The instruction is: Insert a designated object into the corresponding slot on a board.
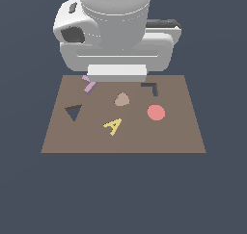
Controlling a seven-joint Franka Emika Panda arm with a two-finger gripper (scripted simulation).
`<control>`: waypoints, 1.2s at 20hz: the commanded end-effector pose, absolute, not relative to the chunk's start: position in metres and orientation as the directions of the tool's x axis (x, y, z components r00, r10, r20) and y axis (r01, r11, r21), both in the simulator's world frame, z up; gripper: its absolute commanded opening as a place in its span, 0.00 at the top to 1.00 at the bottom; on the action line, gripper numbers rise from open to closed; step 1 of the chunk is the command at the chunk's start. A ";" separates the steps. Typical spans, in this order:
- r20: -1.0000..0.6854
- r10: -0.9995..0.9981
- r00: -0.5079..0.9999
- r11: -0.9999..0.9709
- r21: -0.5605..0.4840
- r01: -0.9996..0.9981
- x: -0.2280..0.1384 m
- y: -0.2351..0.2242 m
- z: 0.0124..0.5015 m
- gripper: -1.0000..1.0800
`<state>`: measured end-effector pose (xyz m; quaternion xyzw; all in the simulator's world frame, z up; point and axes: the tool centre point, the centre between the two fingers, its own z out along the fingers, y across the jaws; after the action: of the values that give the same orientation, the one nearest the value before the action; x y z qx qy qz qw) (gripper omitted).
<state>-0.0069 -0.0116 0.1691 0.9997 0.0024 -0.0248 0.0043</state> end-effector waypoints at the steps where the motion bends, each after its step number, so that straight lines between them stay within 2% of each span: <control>1: -0.050 0.005 0.999 -1.000 0.008 0.005 -0.007 -0.012 0.169 0.04; 12: -0.039 -0.100 0.994 -0.995 0.010 -0.100 -0.020 -0.042 0.145 0.04; 24: -0.009 -0.375 0.927 -0.927 0.007 -0.375 -0.070 -0.116 0.078 0.04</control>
<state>-0.0635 -0.1083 0.0855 0.9845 -0.1749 -0.0075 0.0028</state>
